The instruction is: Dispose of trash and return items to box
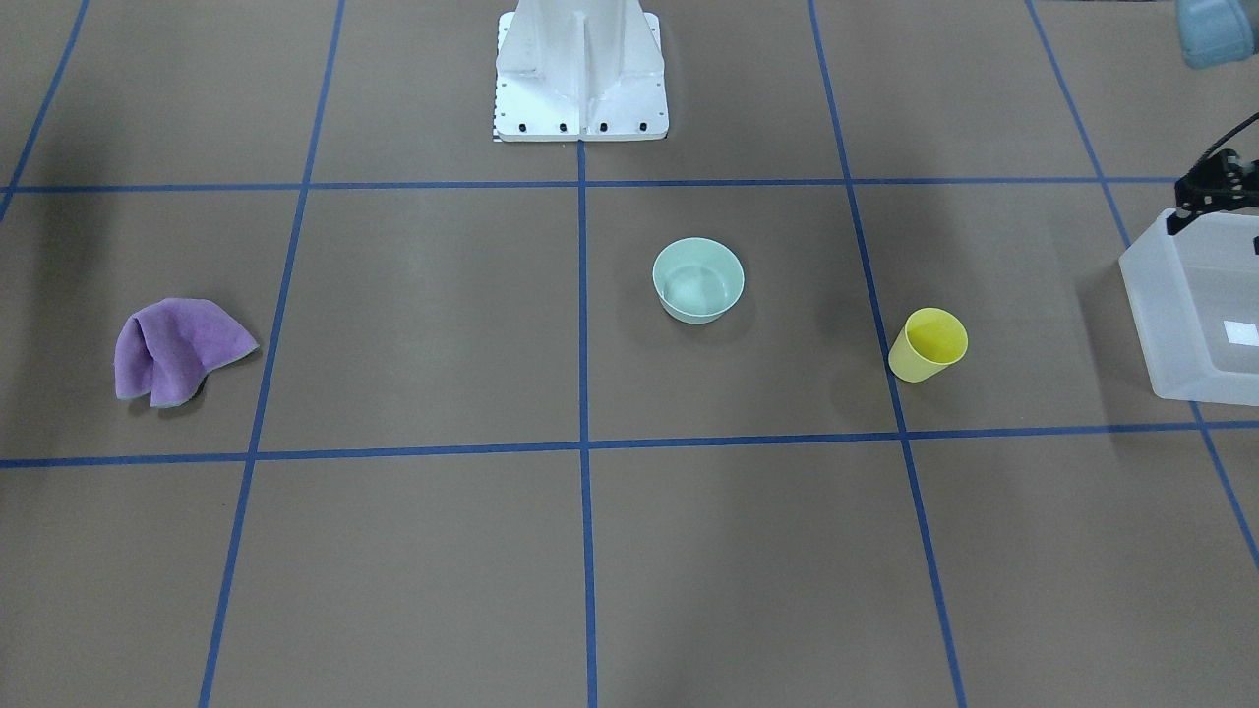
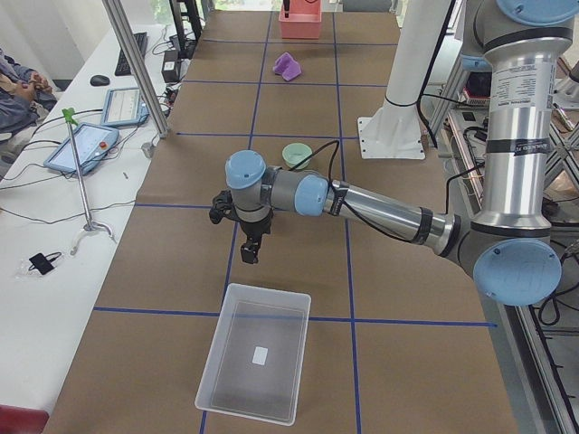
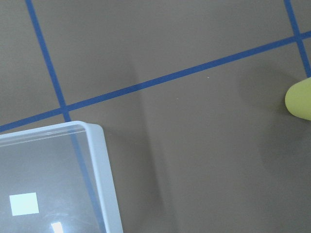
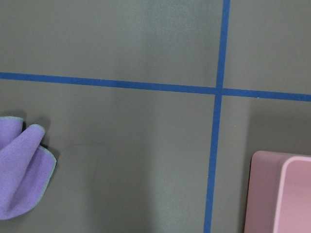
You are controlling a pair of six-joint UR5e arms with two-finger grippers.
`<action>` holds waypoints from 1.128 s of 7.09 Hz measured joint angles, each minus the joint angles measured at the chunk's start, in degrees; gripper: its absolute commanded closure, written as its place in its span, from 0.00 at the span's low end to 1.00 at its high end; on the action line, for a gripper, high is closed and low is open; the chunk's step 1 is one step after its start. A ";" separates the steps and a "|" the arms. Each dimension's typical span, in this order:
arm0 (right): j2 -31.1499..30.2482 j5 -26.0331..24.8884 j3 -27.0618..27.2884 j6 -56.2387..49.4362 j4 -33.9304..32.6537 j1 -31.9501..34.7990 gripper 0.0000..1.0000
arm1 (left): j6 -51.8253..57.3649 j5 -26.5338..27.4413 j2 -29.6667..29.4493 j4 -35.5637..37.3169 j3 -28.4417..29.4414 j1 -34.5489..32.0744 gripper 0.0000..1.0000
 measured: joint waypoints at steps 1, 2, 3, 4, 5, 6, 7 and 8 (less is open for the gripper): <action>0.05 0.02 -0.06 -1.24 -0.88 0.62 0.00 | 0.70 -0.13 0.16 -0.55 0.98 -1.00 0.02; 0.35 0.06 -0.01 -1.97 -1.48 1.09 0.00 | 1.51 -0.09 0.72 -1.85 2.02 -1.71 0.02; 1.00 0.07 -0.07 -2.24 -2.11 1.32 0.00 | 1.96 -0.08 1.47 -2.72 3.06 -2.14 0.02; 1.61 0.03 -0.10 -2.33 -2.92 1.43 0.00 | 2.28 -0.06 1.99 -3.16 4.33 -2.63 0.02; 1.92 0.02 -0.15 -2.37 -3.36 1.49 0.00 | 2.51 -0.04 2.23 -3.57 5.26 -3.21 0.02; 2.02 0.01 -0.17 -2.38 -3.56 1.52 0.00 | 2.43 -0.05 2.26 -4.10 5.30 -3.72 0.02; 1.96 0.02 -0.14 -2.36 -3.62 1.54 0.00 | 2.00 -0.03 2.22 -4.38 4.84 -3.94 0.03; 1.84 0.06 -0.10 -2.31 -3.64 1.54 0.00 | 1.29 0.02 1.92 -4.47 4.67 -3.97 0.03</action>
